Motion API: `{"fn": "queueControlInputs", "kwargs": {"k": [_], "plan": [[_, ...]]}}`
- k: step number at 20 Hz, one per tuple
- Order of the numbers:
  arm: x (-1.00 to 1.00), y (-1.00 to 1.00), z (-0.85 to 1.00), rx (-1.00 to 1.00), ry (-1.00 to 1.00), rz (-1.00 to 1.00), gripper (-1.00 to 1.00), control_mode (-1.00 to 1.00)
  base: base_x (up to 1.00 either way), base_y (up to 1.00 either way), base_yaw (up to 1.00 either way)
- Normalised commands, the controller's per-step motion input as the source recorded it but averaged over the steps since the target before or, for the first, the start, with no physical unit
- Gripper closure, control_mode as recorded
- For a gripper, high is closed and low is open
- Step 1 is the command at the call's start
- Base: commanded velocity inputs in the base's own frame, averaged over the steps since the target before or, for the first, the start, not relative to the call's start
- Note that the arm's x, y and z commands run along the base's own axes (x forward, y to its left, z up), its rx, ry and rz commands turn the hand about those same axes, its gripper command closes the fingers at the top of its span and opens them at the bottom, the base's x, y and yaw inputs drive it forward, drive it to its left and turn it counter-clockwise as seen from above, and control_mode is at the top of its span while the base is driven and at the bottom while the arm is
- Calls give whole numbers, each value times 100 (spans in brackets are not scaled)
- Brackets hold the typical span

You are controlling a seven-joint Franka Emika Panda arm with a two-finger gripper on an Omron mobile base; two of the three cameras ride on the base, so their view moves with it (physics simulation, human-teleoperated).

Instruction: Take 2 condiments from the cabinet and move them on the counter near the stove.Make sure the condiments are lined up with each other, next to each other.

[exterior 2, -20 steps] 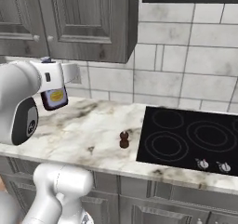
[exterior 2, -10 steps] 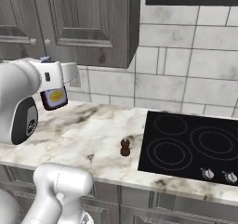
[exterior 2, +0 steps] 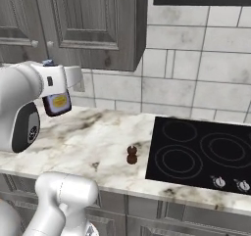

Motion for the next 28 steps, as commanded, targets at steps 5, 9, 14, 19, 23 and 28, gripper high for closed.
{"fn": "queueControlInputs", "kwargs": {"k": [5,9,14,19,23,28], "plan": [[14,-4,-37,0,2,1,100,-100,0,0,0],[4,-25,-52,0,1,9,100,-100,0,0,0],[2,-41,-46,1,0,8,100,-100,0,0,0],[29,-54,-55,5,0,4,100,-100,0,0,0],[51,-75,-68,6,0,3,100,-100,0,0,0],[51,-51,-69,3,-1,0,100,-100,0,0,0]]}}
